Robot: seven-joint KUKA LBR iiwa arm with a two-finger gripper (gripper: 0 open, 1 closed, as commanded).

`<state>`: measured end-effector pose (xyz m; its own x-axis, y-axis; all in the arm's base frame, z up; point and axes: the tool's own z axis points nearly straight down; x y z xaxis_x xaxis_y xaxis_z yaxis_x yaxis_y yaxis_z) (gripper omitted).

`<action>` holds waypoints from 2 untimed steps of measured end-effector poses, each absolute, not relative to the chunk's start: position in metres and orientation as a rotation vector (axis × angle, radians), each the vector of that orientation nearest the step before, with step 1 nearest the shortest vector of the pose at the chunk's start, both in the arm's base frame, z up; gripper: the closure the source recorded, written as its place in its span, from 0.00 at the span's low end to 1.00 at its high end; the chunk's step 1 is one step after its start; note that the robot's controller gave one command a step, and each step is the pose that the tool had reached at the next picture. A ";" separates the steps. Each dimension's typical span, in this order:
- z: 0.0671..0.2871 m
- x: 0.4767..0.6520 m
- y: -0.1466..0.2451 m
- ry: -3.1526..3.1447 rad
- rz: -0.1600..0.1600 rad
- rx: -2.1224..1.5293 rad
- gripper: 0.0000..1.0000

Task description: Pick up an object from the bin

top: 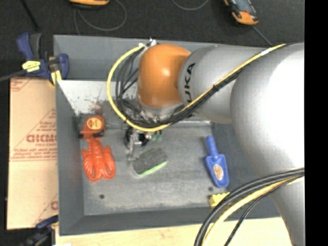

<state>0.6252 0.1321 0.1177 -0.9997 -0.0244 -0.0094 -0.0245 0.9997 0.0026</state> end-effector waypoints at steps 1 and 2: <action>0.088 0.609 0.104 3.141 -0.005 -0.003 0.00; 0.086 0.634 0.114 3.137 0.000 -0.079 0.00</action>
Offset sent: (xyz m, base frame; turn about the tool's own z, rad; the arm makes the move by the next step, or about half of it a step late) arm 0.0245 -0.0195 -0.0347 -0.0523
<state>0.6335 0.1140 0.0860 -0.9987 -0.0501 -0.0036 -0.0501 0.9987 0.0001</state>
